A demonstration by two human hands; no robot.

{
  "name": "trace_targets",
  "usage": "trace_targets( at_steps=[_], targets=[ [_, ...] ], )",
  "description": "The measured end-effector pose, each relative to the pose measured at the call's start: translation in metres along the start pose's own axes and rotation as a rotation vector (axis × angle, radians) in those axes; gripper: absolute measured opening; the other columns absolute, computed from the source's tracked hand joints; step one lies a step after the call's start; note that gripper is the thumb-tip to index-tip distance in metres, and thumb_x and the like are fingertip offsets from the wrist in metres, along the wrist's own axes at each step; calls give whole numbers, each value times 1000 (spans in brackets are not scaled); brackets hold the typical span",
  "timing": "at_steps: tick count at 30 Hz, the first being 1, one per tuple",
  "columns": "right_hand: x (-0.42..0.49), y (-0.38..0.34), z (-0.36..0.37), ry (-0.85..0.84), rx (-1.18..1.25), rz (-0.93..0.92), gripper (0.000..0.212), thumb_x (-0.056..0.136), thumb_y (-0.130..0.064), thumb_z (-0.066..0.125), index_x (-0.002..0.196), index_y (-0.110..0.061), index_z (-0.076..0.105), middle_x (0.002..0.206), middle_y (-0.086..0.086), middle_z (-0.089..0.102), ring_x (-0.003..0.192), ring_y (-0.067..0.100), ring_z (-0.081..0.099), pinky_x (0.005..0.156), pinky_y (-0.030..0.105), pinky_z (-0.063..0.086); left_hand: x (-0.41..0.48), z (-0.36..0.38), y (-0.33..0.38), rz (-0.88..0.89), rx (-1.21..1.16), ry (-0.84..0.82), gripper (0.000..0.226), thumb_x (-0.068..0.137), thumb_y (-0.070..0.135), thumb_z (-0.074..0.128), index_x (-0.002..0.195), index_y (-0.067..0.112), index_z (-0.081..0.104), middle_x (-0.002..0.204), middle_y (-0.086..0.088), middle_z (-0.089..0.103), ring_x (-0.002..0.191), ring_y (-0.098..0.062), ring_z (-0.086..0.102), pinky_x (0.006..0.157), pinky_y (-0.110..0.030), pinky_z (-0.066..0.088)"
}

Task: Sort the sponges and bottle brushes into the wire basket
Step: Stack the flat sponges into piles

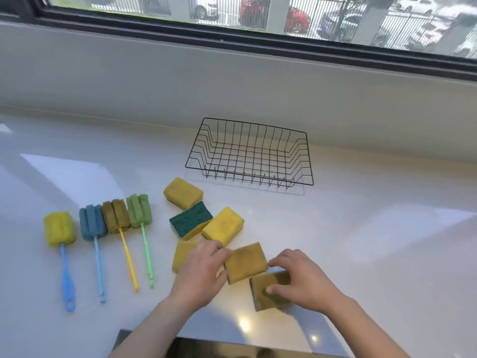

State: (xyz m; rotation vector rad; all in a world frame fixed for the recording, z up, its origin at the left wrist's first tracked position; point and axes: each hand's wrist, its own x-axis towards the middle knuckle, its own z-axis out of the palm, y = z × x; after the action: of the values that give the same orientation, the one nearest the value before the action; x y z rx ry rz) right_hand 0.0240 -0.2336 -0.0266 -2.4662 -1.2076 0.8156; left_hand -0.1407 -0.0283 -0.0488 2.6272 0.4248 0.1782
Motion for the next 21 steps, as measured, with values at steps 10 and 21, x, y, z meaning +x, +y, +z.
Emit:
trace_targets(
  at_steps=[10,21],
  targets=[
    [-22,42,21,9,-128,-8,64,70,-43,67,131,-33,49,122,-15,50,110,13,44,91,25,43,49,36,39,3,250,-277,65,79,41,62,139,27,42,120,0,54,116,-22,45,99,-34,40],
    [-47,82,-27,398,1037,465,24,98,-23,51,103,-24,74,96,8,75,83,17,73,72,36,61,93,36,101,-778,-1158,-249,30,93,5,43,118,8,59,95,-17,71,80,-31,68,83,-44,56]
  ],
)
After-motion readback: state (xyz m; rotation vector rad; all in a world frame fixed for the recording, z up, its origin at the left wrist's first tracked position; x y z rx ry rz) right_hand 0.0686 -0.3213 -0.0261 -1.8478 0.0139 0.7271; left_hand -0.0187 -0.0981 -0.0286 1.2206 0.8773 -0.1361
